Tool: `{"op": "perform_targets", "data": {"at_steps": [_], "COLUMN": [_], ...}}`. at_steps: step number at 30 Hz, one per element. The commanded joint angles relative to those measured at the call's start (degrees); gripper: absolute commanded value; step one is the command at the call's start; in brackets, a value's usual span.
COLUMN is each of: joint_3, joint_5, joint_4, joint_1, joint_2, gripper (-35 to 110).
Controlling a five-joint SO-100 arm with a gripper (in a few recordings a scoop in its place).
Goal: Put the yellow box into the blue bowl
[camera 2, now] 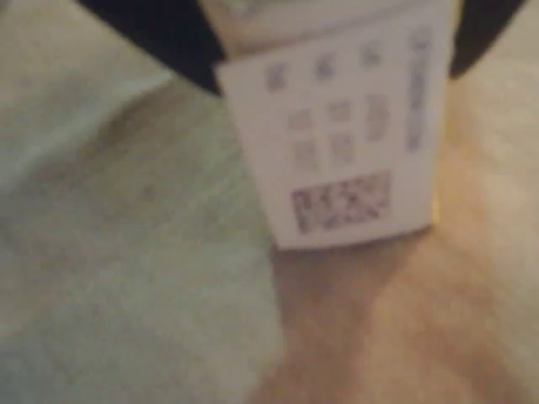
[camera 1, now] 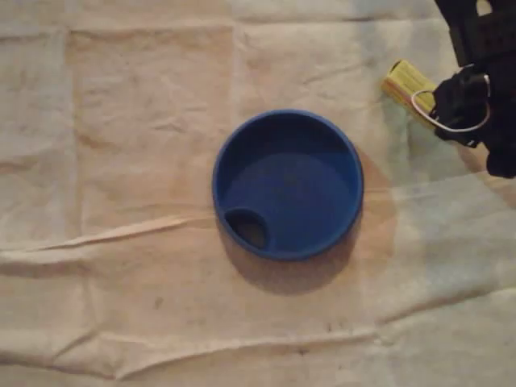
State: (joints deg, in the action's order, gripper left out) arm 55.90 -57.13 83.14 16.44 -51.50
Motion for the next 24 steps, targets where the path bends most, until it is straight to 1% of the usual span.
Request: {"op": "perform_targets", "data": {"at_steps": [1, 14, 19, 24], "joint_3": [-1.9, -4.2, -4.8, -5.1], "joint_5": [0.2, 0.3, 0.4, 0.4], "joint_4": [-0.2, 0.4, 2.6, 3.7], "joint_1": [0.0, 0.4, -0.3, -9.0], "joint_2": [-1.6, -19.0, -23.7, -25.1], "gripper": [0, 0, 0, 0]}}
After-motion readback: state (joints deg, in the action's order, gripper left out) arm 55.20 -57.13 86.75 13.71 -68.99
